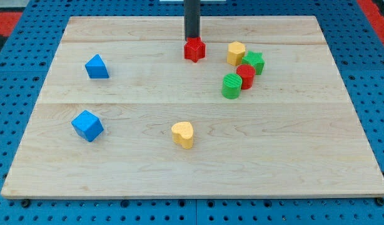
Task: Slide blue triangle slightly right
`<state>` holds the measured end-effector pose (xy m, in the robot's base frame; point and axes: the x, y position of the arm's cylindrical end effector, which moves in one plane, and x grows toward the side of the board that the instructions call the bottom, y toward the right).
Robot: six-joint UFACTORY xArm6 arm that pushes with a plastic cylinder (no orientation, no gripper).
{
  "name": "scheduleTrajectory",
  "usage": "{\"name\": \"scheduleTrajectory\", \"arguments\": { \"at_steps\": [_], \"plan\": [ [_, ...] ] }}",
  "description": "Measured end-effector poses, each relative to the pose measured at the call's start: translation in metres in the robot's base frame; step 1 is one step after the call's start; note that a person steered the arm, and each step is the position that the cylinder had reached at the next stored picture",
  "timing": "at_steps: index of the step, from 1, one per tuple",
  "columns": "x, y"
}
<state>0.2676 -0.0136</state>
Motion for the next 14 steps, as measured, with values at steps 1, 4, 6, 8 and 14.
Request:
{"name": "scheduleTrajectory", "arguments": {
  "at_steps": [1,4,6,8,14],
  "plan": [
    [-0.003,-0.056],
    [0.126,-0.088],
    [0.185,-0.160],
    [0.156,-0.200],
    [0.126,-0.200]
  ]
}}
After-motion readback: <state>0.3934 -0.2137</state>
